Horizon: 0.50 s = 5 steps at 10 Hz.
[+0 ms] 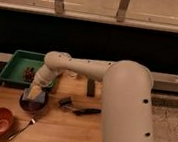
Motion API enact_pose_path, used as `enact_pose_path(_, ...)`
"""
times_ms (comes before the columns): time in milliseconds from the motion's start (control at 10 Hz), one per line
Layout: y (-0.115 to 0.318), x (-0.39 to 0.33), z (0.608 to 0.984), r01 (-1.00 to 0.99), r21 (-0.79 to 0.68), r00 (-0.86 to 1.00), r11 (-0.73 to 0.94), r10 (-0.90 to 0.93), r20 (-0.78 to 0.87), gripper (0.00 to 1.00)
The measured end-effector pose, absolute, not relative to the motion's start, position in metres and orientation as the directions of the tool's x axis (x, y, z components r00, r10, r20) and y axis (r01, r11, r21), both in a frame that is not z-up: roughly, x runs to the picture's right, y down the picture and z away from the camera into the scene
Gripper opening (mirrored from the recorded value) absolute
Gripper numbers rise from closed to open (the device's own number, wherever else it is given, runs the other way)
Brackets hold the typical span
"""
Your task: Wipe purple bowl with sponge
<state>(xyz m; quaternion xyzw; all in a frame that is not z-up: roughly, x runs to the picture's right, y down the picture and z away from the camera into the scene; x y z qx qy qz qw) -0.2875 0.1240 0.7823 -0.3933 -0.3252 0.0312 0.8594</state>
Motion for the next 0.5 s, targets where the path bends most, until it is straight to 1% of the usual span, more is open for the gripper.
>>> enact_pose_path(300,0.117,-0.313,0.796,0.251,-0.694,0.772,0.675,0.293,0.564,0.00)
enact_pose_path(500,0.122,-0.322,0.794,0.281,-0.690,0.763,0.667,0.282,0.582,0.00)
